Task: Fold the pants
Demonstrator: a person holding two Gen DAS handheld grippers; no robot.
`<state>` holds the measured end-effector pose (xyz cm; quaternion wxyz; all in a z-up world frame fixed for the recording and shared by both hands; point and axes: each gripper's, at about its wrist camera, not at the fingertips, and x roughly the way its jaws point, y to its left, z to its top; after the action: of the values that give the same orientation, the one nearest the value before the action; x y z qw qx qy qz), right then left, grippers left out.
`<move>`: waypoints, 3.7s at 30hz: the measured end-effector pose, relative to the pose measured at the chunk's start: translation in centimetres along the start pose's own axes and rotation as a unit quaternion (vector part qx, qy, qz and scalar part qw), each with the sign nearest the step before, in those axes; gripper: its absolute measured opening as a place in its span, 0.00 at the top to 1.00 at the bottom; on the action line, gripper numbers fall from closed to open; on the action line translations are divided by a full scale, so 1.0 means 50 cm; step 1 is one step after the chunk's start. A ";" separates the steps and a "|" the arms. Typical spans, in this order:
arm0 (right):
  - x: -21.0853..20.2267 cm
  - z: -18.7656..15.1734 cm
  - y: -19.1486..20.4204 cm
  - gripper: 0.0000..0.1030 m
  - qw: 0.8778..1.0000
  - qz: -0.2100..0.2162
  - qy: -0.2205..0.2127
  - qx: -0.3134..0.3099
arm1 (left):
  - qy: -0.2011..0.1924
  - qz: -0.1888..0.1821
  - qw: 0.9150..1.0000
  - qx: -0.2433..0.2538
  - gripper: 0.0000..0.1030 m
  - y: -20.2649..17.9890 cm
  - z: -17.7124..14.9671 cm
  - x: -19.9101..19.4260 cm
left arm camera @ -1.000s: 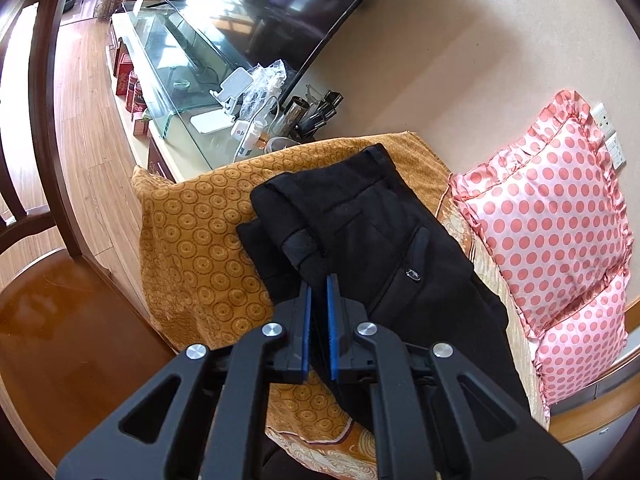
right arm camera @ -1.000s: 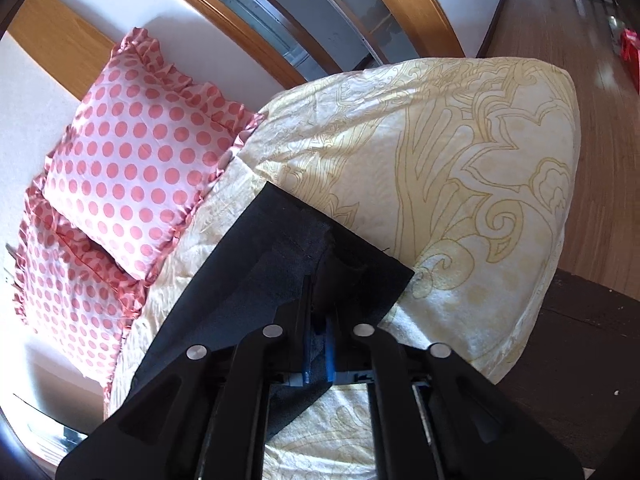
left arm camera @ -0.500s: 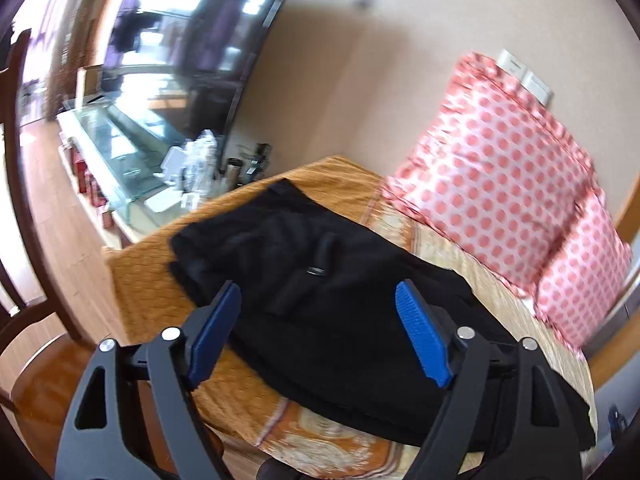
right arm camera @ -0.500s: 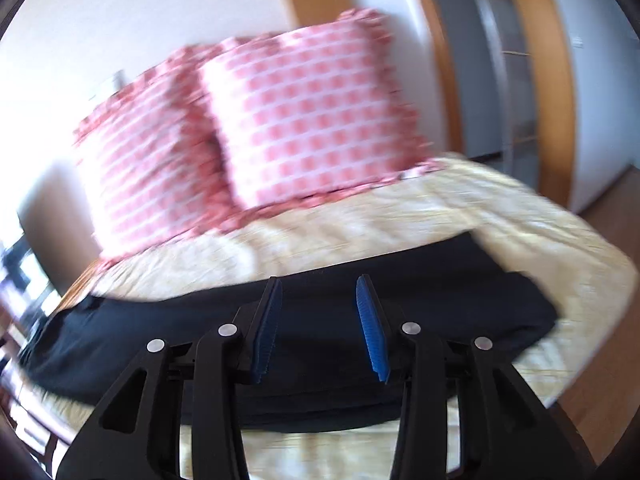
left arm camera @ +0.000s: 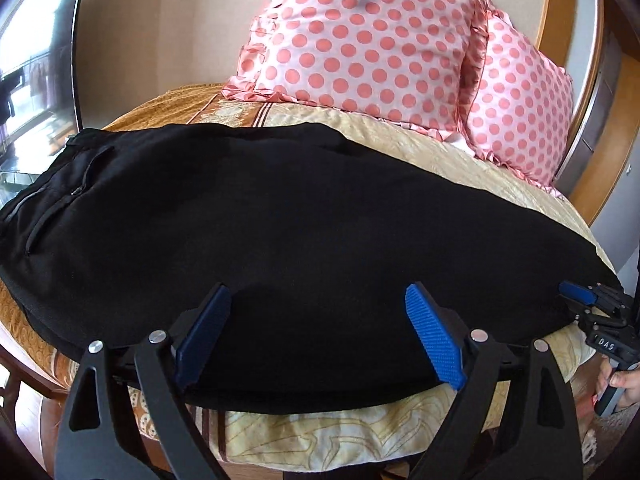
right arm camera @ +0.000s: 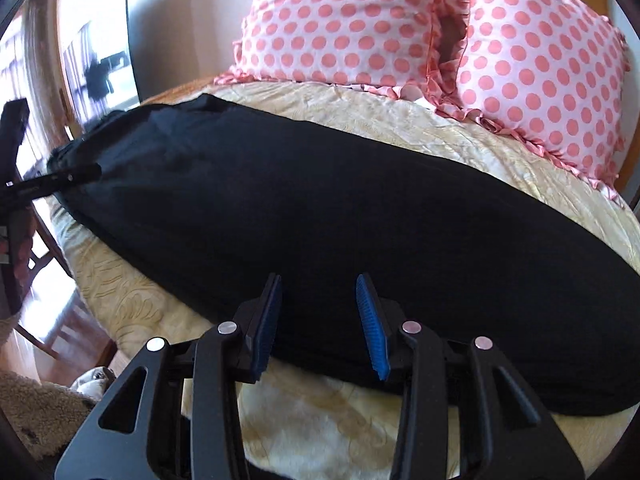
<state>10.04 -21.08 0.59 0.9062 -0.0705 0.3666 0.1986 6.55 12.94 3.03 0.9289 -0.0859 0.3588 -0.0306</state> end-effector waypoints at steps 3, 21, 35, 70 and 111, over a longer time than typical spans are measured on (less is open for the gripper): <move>-0.019 -0.002 0.002 0.61 1.000 0.005 0.015 -0.004 | -0.009 0.002 1.000 0.023 0.14 -0.004 -0.019 -0.003; 0.268 0.386 0.172 0.62 0.983 0.116 0.034 -0.138 | -0.073 -0.016 0.997 -0.004 0.02 -0.003 -0.039 -0.011; 0.365 0.380 0.219 0.97 0.973 0.099 0.076 -0.195 | -0.088 -0.013 0.996 0.008 0.02 -0.006 -0.046 -0.009; 0.014 0.058 -0.375 0.67 0.969 -0.129 -0.014 0.212 | -0.077 -0.074 0.994 -0.011 0.02 -0.025 -0.013 -0.010; -0.058 -0.047 -0.772 0.61 0.905 -0.299 0.026 0.301 | -0.042 -0.007 0.997 0.059 0.02 -0.071 -0.031 0.037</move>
<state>22.52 -57.79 0.22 0.8914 0.0941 0.3943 -0.2028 6.90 9.00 1.31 0.9464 -0.0345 0.3163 -0.0548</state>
